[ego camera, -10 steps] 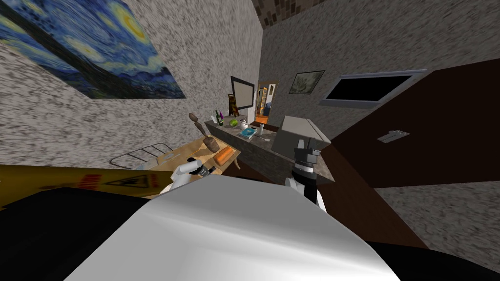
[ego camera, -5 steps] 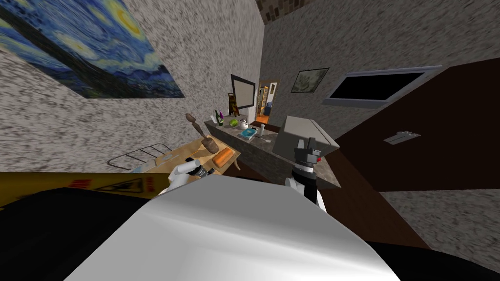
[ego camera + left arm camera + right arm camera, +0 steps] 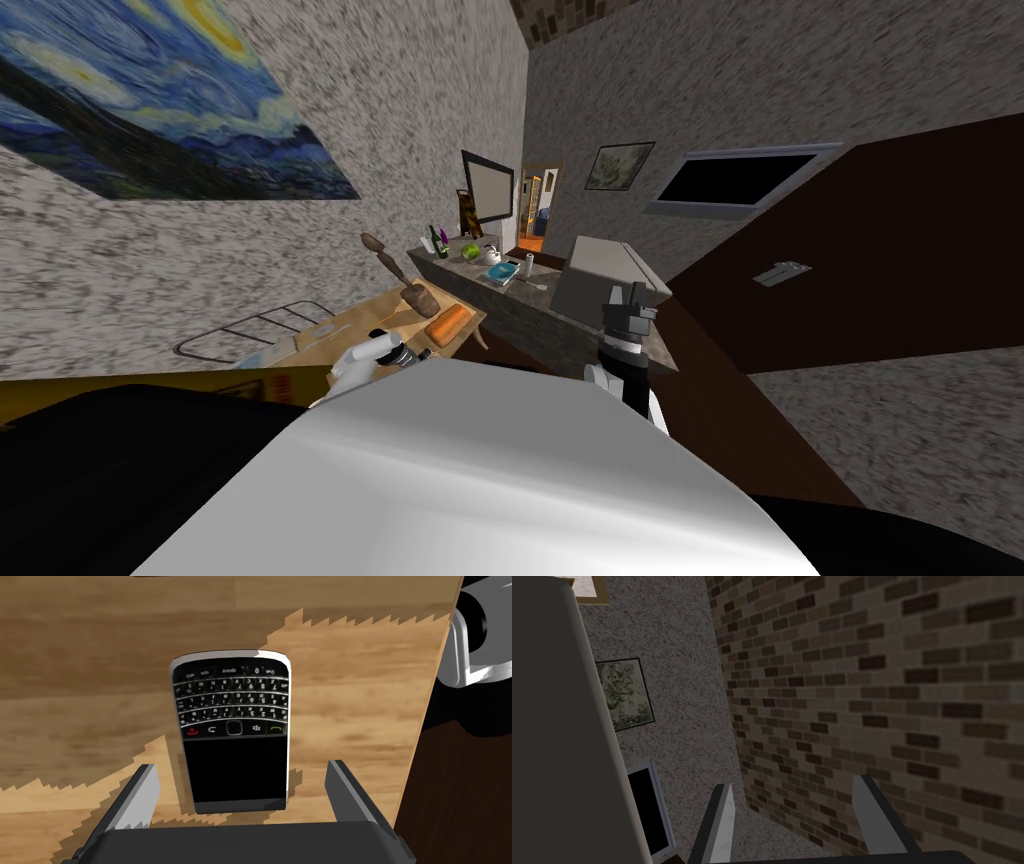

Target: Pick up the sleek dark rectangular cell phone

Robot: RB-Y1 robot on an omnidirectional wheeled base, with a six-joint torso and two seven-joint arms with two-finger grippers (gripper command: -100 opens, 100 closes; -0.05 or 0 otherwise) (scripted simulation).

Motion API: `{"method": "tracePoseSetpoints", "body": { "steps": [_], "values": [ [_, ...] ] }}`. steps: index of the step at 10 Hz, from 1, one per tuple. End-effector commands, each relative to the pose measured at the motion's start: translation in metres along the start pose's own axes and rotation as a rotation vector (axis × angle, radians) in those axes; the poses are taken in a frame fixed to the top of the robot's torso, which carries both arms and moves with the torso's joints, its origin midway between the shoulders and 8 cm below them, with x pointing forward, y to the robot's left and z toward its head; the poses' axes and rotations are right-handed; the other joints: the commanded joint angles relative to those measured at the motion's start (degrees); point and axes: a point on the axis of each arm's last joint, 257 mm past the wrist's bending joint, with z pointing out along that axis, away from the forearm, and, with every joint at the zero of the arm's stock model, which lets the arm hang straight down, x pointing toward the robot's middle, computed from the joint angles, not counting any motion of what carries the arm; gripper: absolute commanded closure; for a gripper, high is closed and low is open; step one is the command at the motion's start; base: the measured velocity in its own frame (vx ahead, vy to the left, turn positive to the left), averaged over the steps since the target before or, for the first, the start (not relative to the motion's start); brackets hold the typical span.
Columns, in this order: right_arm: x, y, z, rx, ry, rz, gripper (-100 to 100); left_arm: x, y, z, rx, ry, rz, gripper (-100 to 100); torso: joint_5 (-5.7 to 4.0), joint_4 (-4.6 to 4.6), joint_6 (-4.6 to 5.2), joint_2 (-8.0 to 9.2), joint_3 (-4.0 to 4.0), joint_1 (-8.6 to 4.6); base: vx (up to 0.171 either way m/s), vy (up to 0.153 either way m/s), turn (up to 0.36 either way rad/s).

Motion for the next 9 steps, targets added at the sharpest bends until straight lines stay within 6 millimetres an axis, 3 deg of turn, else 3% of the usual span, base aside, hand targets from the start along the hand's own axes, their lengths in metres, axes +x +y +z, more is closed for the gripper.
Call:
{"method": "tracePoseSetpoints", "body": {
  "steps": [1, 9],
  "values": [
    [0.000, 0.000, 0.000, 0.000, 0.000, 0.000, 0, -0.013, -0.009, 0.001, 0.005, 0.006, -0.015, -100, 0.00, 0.00, 0.00, 0.00, 0.00, 0.00, -0.007, -0.076, -0.155],
    [0.000, 0.000, 0.000, 0.000, 0.000, 0.000, 0, -0.071, -0.039, 0.006, 0.025, 0.001, -0.105, -100, 0.01, 0.01, -0.04, 0.04, 0.02, 0.08, 0.001, -0.044, -0.088]
  ]
}}
